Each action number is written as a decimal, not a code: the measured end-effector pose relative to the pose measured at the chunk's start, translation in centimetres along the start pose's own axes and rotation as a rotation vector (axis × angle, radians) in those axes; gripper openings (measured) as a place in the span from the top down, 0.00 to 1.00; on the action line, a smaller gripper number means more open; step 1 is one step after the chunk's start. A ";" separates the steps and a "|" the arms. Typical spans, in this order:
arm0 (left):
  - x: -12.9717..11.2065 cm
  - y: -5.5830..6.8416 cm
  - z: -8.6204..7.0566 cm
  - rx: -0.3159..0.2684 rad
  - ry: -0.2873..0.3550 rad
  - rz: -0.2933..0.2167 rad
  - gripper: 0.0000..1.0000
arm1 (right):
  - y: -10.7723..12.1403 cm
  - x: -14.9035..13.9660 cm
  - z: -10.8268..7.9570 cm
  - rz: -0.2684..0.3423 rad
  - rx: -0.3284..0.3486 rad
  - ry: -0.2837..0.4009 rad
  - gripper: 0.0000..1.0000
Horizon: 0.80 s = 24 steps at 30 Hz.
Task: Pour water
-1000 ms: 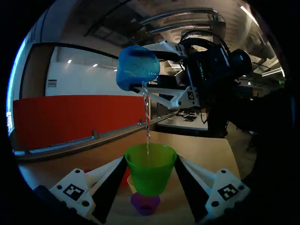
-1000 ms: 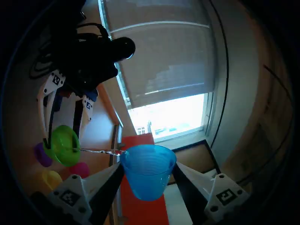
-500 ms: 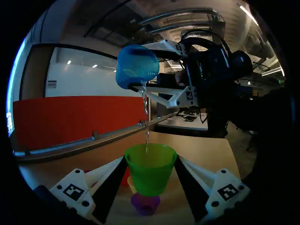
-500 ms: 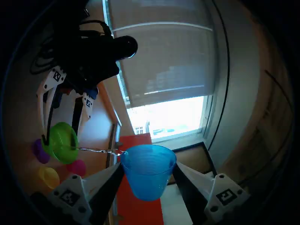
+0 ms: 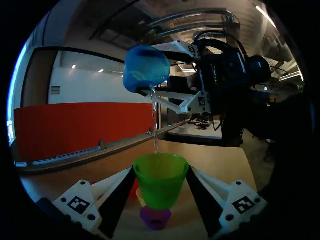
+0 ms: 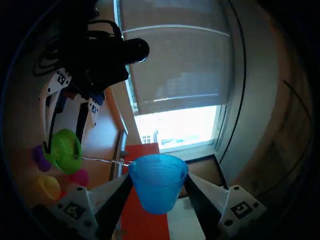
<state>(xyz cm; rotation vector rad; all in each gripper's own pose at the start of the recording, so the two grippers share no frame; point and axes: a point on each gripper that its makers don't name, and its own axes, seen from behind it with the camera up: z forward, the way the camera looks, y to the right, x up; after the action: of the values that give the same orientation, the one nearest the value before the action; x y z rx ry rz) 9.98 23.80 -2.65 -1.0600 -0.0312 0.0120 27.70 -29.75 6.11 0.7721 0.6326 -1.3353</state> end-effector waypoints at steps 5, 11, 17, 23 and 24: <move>0.1 0.0 0.0 0.001 0.001 0.001 0.13 | 0.2 0.1 0.0 -0.015 -0.003 0.001 0.11; 0.0 0.0 -0.1 0.004 0.000 0.000 0.12 | 0.2 0.2 0.1 -0.029 -0.004 0.003 0.11; 0.0 0.0 -0.1 0.006 -0.001 0.001 0.12 | 0.1 0.4 0.1 -0.049 -0.002 0.004 0.11; 0.1 -0.1 -0.2 0.007 -0.002 0.002 0.13 | 0.1 0.5 0.1 -0.070 0.000 0.004 0.11; 0.1 -0.1 -0.2 0.007 -0.001 0.002 0.13 | 0.1 0.5 0.1 -0.074 0.001 0.003 0.11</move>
<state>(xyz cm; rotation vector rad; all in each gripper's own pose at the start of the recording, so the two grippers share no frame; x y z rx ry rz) 10.09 23.63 -2.66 -1.0532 -0.0312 0.0151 27.86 -30.11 5.77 0.7580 0.6689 -1.4020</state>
